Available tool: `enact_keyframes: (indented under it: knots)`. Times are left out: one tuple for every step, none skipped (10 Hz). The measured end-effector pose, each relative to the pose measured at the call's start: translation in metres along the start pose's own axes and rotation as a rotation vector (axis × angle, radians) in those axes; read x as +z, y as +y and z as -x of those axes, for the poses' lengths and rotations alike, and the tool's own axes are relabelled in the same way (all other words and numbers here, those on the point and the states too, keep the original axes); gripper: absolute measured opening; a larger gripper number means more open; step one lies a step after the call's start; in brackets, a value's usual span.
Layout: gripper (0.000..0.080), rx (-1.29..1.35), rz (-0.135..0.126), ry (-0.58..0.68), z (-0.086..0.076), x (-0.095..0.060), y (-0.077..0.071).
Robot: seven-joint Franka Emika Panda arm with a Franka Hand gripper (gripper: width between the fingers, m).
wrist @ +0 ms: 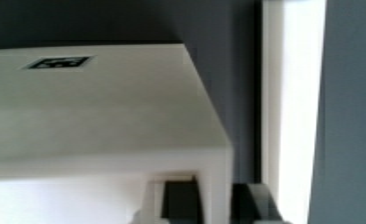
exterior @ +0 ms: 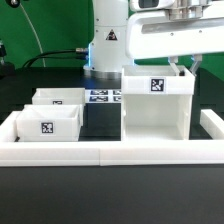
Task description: Assemble drawer
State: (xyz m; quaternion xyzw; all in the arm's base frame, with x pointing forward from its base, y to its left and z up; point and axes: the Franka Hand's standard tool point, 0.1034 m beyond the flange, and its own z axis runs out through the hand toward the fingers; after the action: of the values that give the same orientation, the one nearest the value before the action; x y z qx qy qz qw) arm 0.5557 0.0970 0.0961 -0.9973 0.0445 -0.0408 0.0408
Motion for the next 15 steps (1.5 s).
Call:
enact_keyframes:
  knots:
    - [0.0038, -0.001, -0.004, 0.01, -0.0075, 0.0004, -0.0025]
    - [0.0038, -0.004, -0.004, 0.012, -0.0087, -0.0002, -0.0029]
    - [0.0038, -0.003, -0.004, 0.012, -0.0088, -0.0006, -0.0027]
    - [0.0038, -0.003, -0.004, 0.013, -0.009, -0.0007, -0.0027]
    - [0.0038, 0.007, -0.004, 0.013, -0.0092, -0.001, -0.0028]
    - [0.0038, 0.021, -0.005, 0.013, -0.0092, -0.001, -0.003]
    - [0.0038, 0.074, -0.011, 0.014, -0.0097, -0.0015, -0.0043]
    - [0.0038, 0.131, -0.014, 0.016, -0.0102, -0.0021, -0.0054]
    - [0.0038, 0.176, -0.017, 0.017, -0.0106, -0.0024, -0.0061]
    - [0.0038, 0.238, -0.023, 0.017, -0.0109, -0.0029, -0.0075]
    - [0.0038, 0.258, -0.024, 0.017, -0.011, -0.0031, -0.0081]
    - [0.0038, 0.325, -0.03, 0.017, -0.0113, -0.0035, -0.0093]
    - [0.0038, 0.371, -0.035, 0.017, -0.0117, -0.0038, -0.0105]
    - [0.0039, 0.47, -0.046, 0.02, -0.013, -0.0045, -0.012]
    - [0.0039, 0.501, -0.05, 0.024, -0.0143, -0.0044, -0.0105]
